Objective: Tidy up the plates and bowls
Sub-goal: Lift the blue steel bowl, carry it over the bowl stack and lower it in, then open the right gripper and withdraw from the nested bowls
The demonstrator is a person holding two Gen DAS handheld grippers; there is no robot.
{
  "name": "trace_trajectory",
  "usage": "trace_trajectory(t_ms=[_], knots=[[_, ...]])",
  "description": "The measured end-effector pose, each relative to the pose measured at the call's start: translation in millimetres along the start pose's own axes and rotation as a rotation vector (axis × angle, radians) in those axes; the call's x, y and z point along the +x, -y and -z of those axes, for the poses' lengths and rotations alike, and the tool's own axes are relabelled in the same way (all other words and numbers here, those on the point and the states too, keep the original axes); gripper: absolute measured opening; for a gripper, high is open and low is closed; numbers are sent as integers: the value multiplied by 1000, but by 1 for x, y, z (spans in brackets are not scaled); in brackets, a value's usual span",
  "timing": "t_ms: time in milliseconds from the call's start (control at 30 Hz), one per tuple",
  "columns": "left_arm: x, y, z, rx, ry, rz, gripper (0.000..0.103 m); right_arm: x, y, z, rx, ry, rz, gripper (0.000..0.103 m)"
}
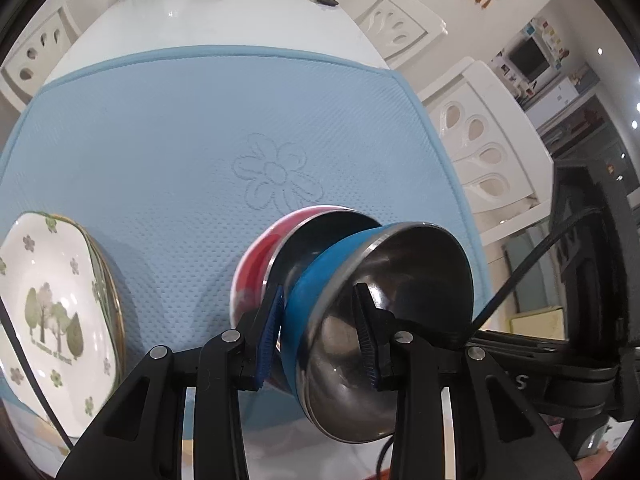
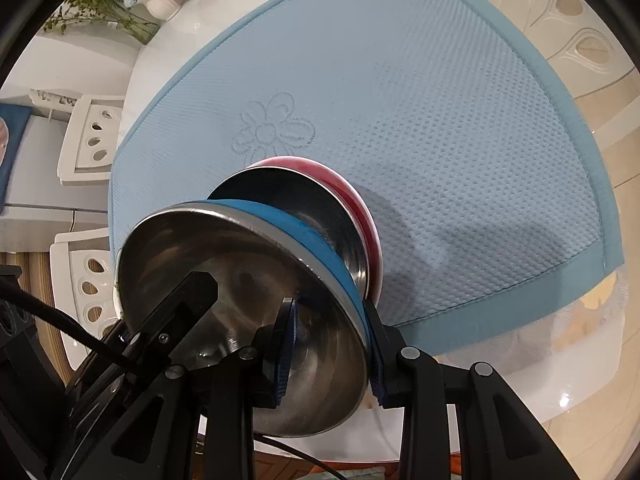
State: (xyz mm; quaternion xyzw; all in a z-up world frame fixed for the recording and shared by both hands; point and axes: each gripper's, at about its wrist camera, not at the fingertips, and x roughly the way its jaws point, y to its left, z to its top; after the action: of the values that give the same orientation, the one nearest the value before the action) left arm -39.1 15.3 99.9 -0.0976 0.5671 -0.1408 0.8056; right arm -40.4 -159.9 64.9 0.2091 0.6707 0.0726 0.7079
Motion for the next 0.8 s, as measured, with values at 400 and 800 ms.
trace_trajectory(t_ms=[400,800], knots=[[-12,-14,-8,11,52,-90,31,-13,3,4,1,33,-9,31],[-20,-42,1,-42,62,-109,32,-22,-7,14,-11,69,6,31]])
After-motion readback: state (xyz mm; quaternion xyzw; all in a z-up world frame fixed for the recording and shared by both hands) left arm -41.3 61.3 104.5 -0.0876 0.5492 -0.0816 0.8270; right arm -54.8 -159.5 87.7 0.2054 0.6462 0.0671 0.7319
